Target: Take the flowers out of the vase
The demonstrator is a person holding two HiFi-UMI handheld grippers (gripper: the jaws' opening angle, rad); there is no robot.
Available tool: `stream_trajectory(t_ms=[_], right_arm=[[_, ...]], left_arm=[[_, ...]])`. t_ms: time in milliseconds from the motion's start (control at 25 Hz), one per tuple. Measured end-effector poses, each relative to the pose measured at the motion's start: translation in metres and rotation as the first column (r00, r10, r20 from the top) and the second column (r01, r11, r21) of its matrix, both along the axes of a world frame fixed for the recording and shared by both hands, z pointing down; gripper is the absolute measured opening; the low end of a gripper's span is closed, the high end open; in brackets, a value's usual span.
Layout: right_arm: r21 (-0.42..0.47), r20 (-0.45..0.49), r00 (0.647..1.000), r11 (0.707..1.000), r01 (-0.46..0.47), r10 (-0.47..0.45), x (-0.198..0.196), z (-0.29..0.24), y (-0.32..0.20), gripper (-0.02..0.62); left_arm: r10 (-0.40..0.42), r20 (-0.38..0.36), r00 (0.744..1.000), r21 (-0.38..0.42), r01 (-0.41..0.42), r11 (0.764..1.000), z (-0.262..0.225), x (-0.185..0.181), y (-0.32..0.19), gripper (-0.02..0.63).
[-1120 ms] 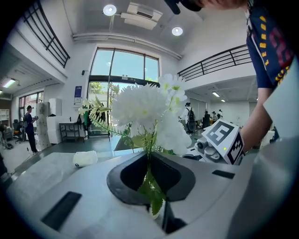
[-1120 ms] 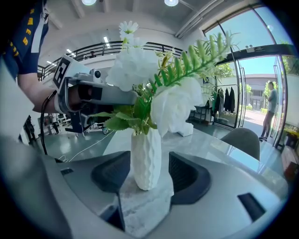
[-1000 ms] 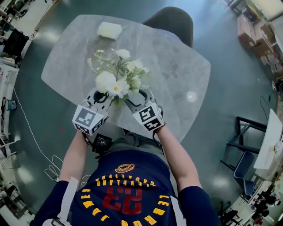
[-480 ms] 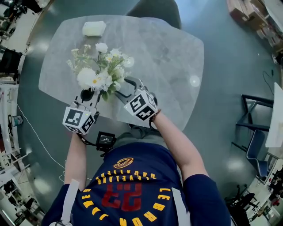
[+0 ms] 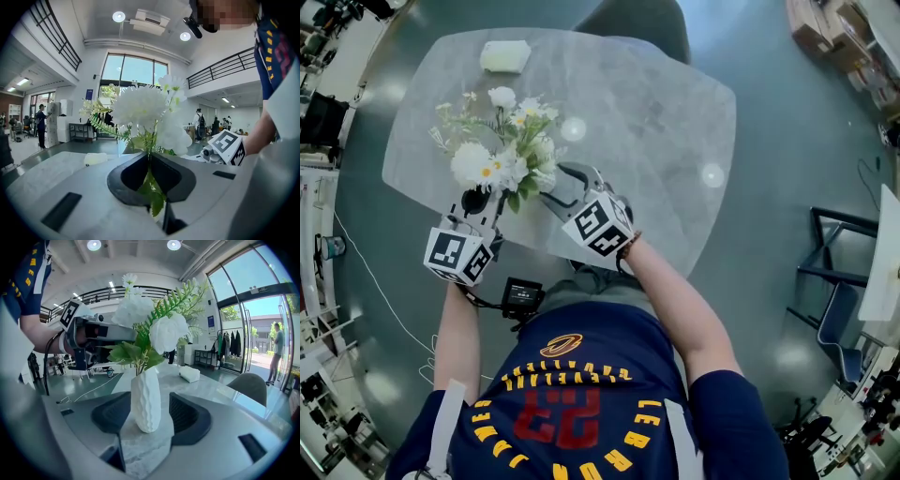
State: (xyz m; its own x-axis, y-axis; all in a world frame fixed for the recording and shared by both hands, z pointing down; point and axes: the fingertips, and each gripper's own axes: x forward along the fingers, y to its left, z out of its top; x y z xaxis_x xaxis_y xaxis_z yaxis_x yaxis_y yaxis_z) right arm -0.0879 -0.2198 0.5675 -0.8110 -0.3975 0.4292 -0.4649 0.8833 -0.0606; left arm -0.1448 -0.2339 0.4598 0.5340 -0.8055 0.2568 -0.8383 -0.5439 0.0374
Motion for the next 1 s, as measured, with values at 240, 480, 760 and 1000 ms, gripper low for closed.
stream_trajectory(t_ms=[240, 480, 760, 1000], right_arm=[[0.000, -0.015, 1.000, 1.000, 0.016, -0.016, 0.000, 0.004, 0.003, 0.253], [0.007, -0.021, 0.999, 1.000, 0.027, -0.027, -0.006, 0.002, 0.011, 0.253], [0.008, -0.015, 1.000, 1.000, 0.020, -0.020, -0.013, 0.000, 0.012, 0.253], [0.007, 0.004, 1.000, 1.000, 0.010, -0.010, 0.004, 0.003, 0.009, 0.253]], left_arm=[[-0.009, -0.012, 1.000, 0.005, 0.009, 1.000, 0.002, 0.000, -0.002, 0.026], [-0.009, -0.018, 1.000, 0.022, 0.009, 1.000, -0.007, -0.007, -0.002, 0.026], [-0.001, -0.048, 0.999, 0.034, 0.003, 0.999, -0.022, -0.018, -0.002, 0.026], [-0.001, -0.052, 0.999, 0.029, 0.003, 1.000, -0.020, -0.003, -0.003, 0.026]])
